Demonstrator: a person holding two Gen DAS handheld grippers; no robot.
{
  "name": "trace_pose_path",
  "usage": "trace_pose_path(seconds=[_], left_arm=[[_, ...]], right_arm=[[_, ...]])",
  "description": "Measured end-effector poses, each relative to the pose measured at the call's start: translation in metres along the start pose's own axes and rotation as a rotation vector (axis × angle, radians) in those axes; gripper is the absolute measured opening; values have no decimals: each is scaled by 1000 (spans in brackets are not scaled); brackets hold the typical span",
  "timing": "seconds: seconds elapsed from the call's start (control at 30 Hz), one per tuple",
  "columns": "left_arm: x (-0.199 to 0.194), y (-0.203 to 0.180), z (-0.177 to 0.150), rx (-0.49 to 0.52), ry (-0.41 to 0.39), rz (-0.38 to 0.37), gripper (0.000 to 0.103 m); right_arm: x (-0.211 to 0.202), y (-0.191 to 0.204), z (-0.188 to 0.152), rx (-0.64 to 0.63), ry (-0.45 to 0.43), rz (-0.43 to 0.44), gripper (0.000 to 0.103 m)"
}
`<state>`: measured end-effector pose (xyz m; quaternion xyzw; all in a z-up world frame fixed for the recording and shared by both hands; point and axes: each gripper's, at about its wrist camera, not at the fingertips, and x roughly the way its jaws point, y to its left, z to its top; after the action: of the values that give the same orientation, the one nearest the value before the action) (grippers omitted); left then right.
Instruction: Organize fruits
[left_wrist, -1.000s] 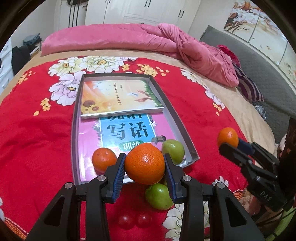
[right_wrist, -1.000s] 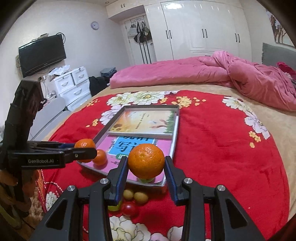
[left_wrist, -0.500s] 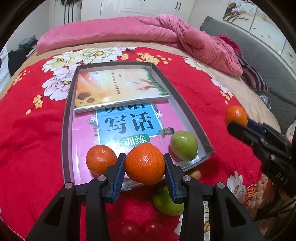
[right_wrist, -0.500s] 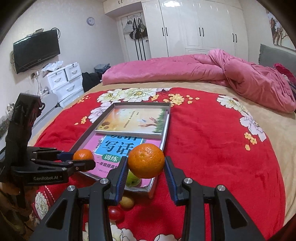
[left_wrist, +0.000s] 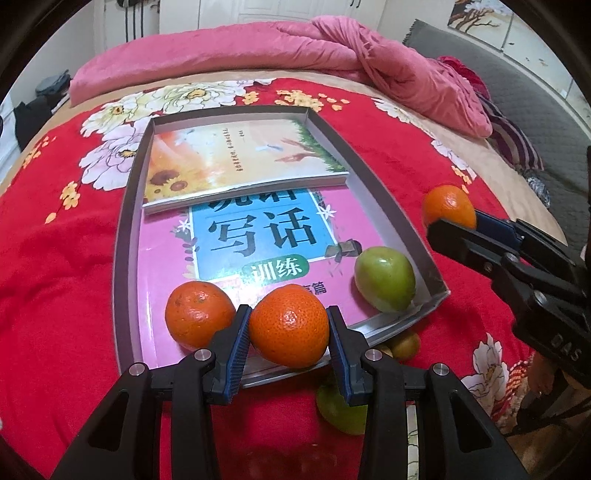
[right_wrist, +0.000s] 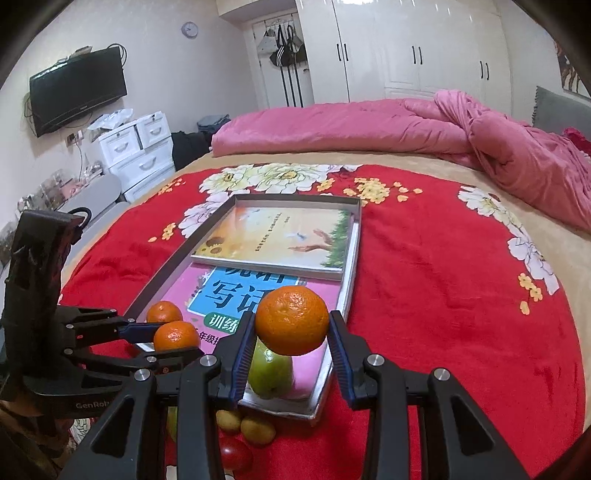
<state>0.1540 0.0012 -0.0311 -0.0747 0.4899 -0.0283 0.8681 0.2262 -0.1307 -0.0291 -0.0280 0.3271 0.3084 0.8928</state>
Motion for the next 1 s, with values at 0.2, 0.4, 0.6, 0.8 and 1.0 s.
trace_pose_path(seconds=[0.2, 0.4, 0.6, 0.8, 1.0], left_arm=[[2, 1, -1, 4, 3, 1, 41], [2, 0, -2, 16, 3, -5, 41], [3, -2, -1, 26, 1, -9, 41], [4, -1, -1, 24, 2, -14, 41], [4, 0, -1, 22, 1, -19, 41]], right_arm=[[-4, 11, -8, -42, 5, 28, 39], [-3, 22, -20, -75, 41, 41, 39], [-7, 12, -26, -23, 56, 22, 39], [1, 16, -30, -48, 76, 6, 39], [6, 14, -32, -46, 77, -20, 39]])
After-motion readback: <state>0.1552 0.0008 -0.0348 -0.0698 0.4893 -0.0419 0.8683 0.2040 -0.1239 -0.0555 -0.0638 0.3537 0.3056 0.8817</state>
